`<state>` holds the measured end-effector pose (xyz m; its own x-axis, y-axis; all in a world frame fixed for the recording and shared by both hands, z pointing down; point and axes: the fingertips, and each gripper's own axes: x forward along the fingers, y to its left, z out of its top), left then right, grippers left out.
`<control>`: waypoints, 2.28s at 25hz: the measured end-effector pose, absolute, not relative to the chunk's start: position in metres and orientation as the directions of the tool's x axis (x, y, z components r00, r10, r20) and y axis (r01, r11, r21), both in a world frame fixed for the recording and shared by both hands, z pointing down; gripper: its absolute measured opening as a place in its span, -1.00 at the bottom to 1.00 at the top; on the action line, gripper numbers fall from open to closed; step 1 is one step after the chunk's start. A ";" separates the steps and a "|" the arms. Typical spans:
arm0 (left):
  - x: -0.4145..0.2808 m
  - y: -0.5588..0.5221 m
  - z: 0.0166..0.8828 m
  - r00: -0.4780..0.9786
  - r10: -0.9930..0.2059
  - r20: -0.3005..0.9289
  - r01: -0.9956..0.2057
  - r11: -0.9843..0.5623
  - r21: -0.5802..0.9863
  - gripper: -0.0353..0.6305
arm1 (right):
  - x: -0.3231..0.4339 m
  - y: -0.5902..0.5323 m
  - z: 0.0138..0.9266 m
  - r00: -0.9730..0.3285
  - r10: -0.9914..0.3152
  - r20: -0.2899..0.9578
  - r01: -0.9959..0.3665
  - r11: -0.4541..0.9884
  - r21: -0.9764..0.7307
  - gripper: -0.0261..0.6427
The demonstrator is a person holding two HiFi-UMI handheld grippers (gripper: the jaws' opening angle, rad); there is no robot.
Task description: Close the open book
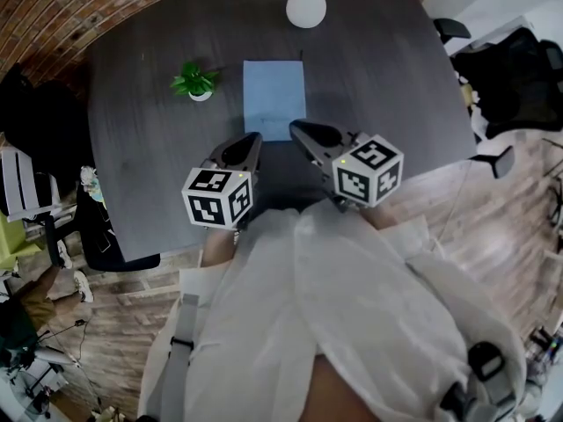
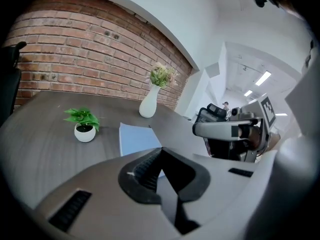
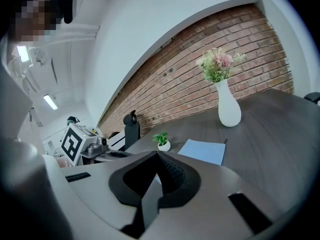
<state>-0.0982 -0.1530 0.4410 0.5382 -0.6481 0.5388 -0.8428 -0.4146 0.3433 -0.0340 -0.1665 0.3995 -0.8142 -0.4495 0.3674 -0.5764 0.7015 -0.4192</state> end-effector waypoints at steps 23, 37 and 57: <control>-0.106 -0.153 0.449 0.526 -0.641 0.560 -0.850 -0.373 0.371 -0.88 | -0.037 -0.160 0.412 -0.819 -0.410 0.403 -0.564 0.708 -0.426 -0.91; -0.104 -0.150 0.451 0.541 -0.636 0.550 -0.840 -0.369 0.399 -0.88 | -0.035 -0.160 0.415 -0.810 -0.418 0.412 -0.575 0.705 -0.414 -0.91; -0.100 -0.146 0.454 0.556 -0.623 0.550 -0.829 -0.366 0.424 -0.88 | -0.035 -0.159 0.419 -0.813 -0.401 0.422 -0.567 0.707 -0.423 -0.91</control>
